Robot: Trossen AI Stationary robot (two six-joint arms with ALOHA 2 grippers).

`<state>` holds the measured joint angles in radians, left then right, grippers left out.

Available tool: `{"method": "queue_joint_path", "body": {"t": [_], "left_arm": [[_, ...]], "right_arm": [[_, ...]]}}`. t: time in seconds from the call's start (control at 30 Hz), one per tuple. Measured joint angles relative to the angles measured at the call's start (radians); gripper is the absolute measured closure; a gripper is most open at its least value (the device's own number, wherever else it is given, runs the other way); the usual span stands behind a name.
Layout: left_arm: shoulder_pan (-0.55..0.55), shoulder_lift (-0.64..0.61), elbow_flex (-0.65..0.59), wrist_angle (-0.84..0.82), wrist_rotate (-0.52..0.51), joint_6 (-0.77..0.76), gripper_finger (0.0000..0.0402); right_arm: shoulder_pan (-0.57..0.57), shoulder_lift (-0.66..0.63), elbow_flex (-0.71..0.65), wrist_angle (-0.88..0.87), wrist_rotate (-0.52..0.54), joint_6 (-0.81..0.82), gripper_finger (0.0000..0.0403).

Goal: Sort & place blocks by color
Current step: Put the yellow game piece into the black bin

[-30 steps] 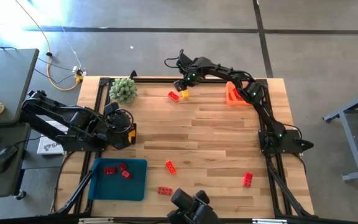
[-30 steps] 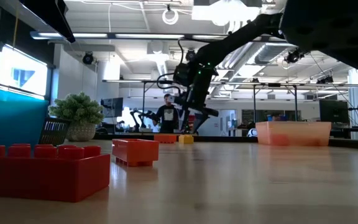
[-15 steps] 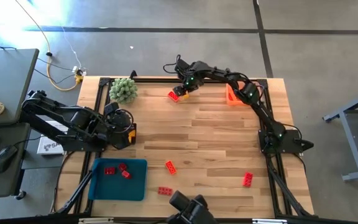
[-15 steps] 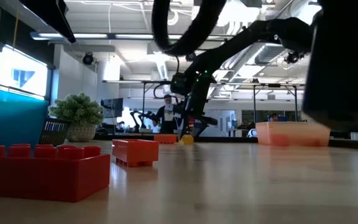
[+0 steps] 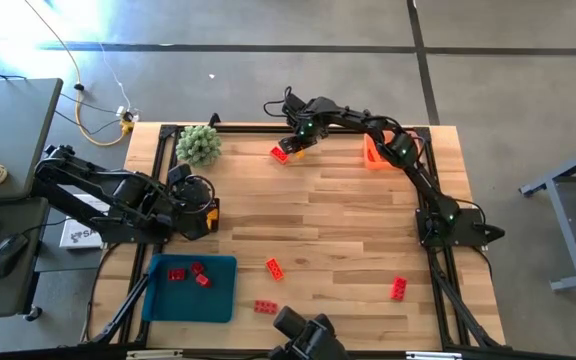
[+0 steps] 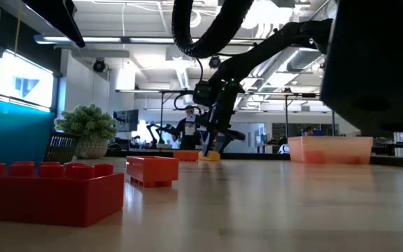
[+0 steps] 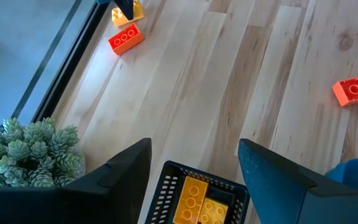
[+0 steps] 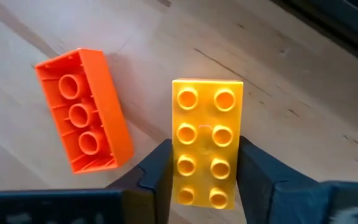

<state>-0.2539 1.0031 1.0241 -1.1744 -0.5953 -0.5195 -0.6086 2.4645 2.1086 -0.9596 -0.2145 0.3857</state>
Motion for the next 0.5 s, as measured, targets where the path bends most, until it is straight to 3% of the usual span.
{"method": "queue_joint_path", "body": {"t": [0.5], "left_arm": [[0.0, 0.0, 0.0, 0.003, 0.005, -0.001, 0.0172]], "right_arm": [[0.019, -0.027, -0.005, -0.098, 0.03, -0.082, 0.0293]]}}
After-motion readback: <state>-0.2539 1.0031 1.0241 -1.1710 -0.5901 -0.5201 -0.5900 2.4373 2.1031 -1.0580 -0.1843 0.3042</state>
